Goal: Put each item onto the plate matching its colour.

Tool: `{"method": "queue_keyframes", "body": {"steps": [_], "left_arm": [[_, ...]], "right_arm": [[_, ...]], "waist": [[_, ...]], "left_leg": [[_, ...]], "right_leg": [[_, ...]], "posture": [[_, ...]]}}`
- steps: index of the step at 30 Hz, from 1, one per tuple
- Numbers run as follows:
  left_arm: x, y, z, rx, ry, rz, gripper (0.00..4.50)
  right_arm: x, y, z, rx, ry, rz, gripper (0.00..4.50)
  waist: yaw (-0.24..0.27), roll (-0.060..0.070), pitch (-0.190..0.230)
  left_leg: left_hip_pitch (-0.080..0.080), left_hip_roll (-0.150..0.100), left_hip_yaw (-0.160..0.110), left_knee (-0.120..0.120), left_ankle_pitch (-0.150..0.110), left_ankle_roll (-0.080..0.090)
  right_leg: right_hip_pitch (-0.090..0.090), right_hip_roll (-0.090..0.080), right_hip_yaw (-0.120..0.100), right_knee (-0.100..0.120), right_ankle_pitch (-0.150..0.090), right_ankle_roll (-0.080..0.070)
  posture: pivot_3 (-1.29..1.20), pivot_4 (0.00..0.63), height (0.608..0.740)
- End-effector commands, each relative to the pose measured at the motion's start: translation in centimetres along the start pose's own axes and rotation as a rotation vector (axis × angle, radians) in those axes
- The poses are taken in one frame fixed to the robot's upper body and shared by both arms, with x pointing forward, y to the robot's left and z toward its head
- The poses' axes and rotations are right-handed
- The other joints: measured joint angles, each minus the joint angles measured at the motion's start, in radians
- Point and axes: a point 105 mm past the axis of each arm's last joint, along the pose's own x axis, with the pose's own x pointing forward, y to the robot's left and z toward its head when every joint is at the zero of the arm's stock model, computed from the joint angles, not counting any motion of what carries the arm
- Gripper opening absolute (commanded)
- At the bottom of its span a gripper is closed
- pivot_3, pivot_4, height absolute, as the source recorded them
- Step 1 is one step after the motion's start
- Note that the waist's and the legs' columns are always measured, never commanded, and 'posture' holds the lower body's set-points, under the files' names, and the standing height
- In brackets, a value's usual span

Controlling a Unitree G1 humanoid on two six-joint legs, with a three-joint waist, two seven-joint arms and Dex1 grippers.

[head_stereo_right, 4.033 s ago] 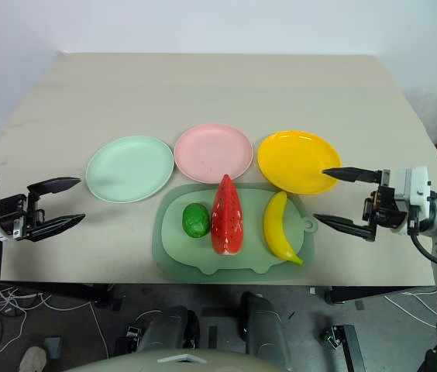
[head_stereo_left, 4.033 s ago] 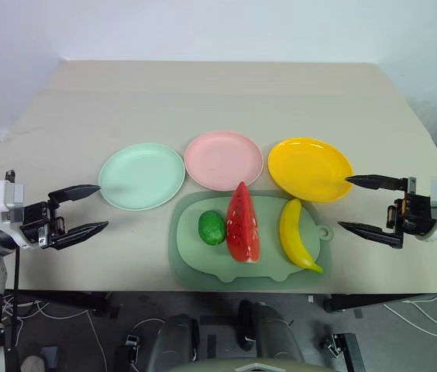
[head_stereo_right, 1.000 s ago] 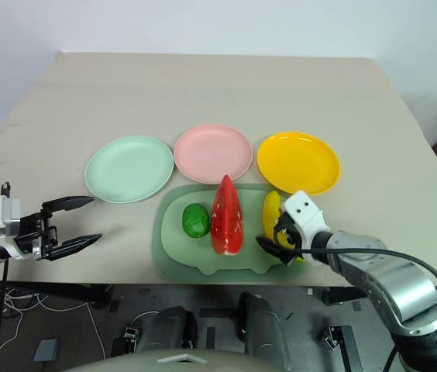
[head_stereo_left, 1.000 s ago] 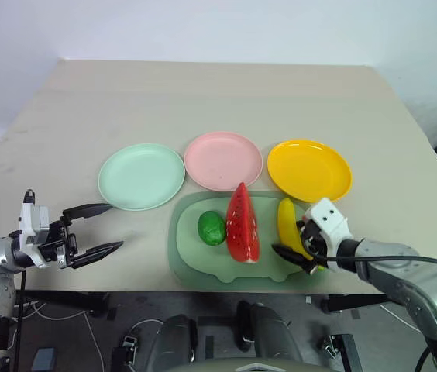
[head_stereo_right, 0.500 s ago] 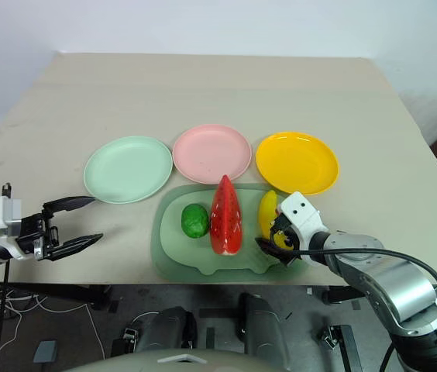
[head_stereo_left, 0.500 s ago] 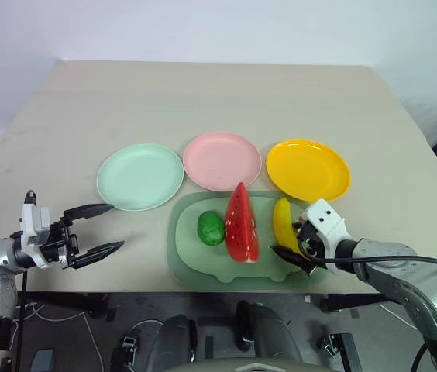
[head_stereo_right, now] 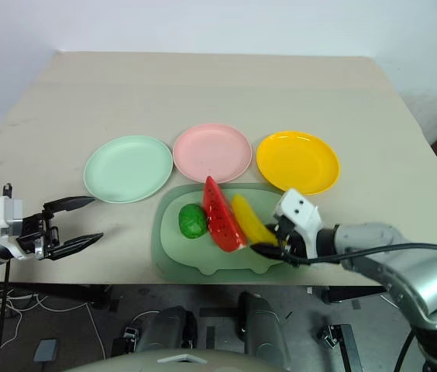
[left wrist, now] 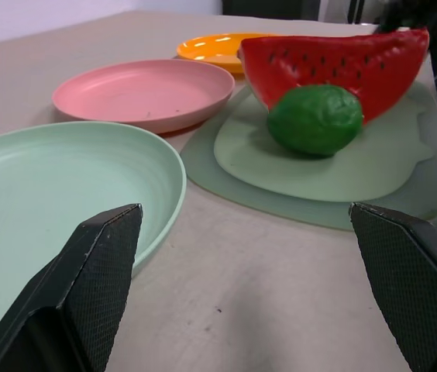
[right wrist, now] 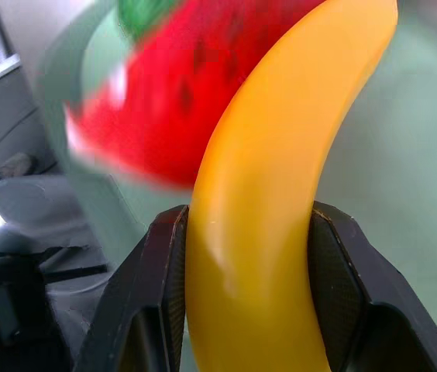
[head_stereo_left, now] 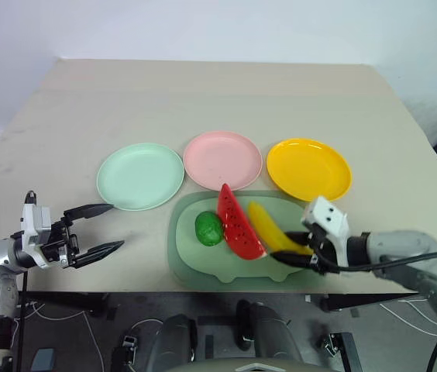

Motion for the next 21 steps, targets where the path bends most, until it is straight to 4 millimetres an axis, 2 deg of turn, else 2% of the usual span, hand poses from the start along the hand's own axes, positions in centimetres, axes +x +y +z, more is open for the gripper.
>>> {"method": "queue_keyframes", "body": {"steps": [1,4,10,14,16,21], "left_arm": [[-0.1,0.2,0.5,0.034,-0.002,0.005,4.50],[-0.1,0.2,0.5,0.035,-0.004,0.011,4.50],[-0.1,0.3,0.5,0.039,-0.004,0.013,4.50],[-0.1,0.2,0.5,0.042,-0.003,0.014,4.50],[-0.1,0.1,0.6,0.043,-0.003,0.016,4.50],[-0.3,0.0,0.4,0.043,0.001,0.022,4.50]], "right_arm": [[-1.5,-3.0,2.4,-0.022,-0.077,-0.101,1.76],[-1.7,-5.8,2.6,-0.054,-0.052,-0.205,1.76],[-0.6,-11.8,1.7,-0.015,0.003,-0.432,1.76],[0.0,-14.5,1.2,-0.015,0.020,-0.523,1.76],[0.2,-15.2,1.1,-0.013,0.020,-0.536,1.76],[0.3,-15.8,1.4,-0.019,0.012,-0.523,3.54]], "waist": [[0.001,0.000,0.000],[0.004,0.000,0.000],[-0.003,0.000,0.000],[-0.005,0.000,0.000],[-0.005,0.001,0.000],[-0.007,0.001,0.001]], "left_leg": [[-0.001,0.000,0.000,0.000,0.000,0.000],[-0.004,-0.001,-0.002,0.000,0.000,0.000],[-0.008,-0.002,0.000,0.000,0.000,0.000],[-0.007,-0.002,0.000,0.000,0.000,0.000],[-0.007,-0.002,0.001,0.000,0.000,0.000],[-0.008,-0.001,0.001,0.000,0.000,0.000]], "right_leg": [[0.000,0.000,0.000,0.000,0.000,0.000],[-0.003,0.000,-0.002,0.000,0.000,0.000],[-0.006,0.000,-0.002,0.000,0.002,0.003],[-0.007,0.000,-0.002,0.001,0.002,0.003],[-0.007,0.000,-0.002,0.002,0.002,0.003],[-0.007,0.000,-0.002,0.002,0.003,0.004]], "posture": [[0.00,0.150,0.736],[0.00,0.150,0.736],[0.00,0.150,0.736],[0.00,0.150,0.736],[0.00,0.150,0.736],[0.00,0.150,0.736]]}}
